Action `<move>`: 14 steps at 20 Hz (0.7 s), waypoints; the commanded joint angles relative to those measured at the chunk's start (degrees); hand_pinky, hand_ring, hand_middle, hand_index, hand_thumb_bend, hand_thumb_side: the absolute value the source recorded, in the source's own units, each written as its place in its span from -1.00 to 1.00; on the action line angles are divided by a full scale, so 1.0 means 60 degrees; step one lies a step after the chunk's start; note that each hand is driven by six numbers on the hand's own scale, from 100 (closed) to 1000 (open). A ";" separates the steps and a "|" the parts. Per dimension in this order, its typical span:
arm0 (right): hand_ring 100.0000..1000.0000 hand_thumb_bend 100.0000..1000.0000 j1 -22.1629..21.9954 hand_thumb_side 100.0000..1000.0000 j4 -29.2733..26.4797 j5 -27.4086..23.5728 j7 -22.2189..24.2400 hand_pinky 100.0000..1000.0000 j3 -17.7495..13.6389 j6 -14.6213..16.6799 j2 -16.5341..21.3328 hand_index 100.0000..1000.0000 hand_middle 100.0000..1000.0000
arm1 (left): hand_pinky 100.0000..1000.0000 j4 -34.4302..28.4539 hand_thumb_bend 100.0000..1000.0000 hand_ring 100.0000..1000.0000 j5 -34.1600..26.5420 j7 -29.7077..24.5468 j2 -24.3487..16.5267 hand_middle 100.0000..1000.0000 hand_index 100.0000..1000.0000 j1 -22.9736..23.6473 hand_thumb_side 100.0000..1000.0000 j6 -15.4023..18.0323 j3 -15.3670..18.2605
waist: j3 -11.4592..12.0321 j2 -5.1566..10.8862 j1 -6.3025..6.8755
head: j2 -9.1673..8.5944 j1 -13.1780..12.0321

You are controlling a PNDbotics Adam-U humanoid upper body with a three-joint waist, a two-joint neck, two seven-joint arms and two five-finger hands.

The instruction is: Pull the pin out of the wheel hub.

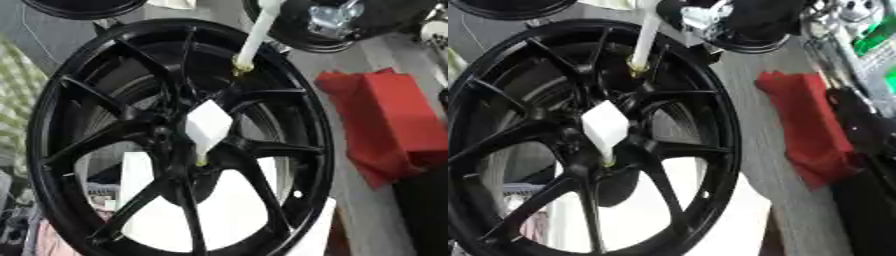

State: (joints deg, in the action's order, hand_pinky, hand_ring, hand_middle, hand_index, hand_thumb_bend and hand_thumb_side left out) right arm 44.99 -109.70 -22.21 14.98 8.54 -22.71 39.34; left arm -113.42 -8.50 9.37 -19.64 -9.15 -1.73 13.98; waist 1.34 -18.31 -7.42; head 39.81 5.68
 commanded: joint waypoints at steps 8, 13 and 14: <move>0.55 -0.87 -0.1772 -0.91 -0.0723 -0.2189 -0.2314 0.94 -0.2128 0.0754 0.2483 0.09 -0.36 | 0.38 -0.0195 -1.00 0.23 0.0047 0.0049 -0.0125 -0.01 0.27 -0.0082 0.50 0.0090 0.0102 | -0.0292 0.0257 0.0305 | -0.0020 -0.0335; 0.55 -0.82 -0.3996 -0.95 -0.0812 -0.1910 -0.3483 0.92 -0.3143 0.1886 0.3156 0.12 -0.34 | 0.38 -0.0195 -1.00 0.22 0.0056 0.0109 -0.0064 -0.01 0.27 -0.0092 0.50 0.0138 0.0157 | -0.0435 0.0203 0.0497 | -0.0151 -0.0477; 0.56 -0.80 -0.4502 -0.96 -0.0814 -0.1688 -0.3667 0.92 -0.3292 0.2134 0.3167 0.13 -0.32 | 0.38 -0.0195 -1.00 0.22 0.0059 0.0120 -0.0050 -0.01 0.27 -0.0098 0.49 0.0147 0.0167 | -0.0462 0.0189 0.0532 | -0.0179 -0.0510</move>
State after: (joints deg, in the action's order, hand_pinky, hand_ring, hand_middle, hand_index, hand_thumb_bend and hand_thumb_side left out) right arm 17.92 -113.57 -33.35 -5.44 -8.96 -11.66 55.52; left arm -113.42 -8.30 9.96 -19.46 -9.16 -1.15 14.38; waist -1.40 -18.33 -4.33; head 39.59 2.93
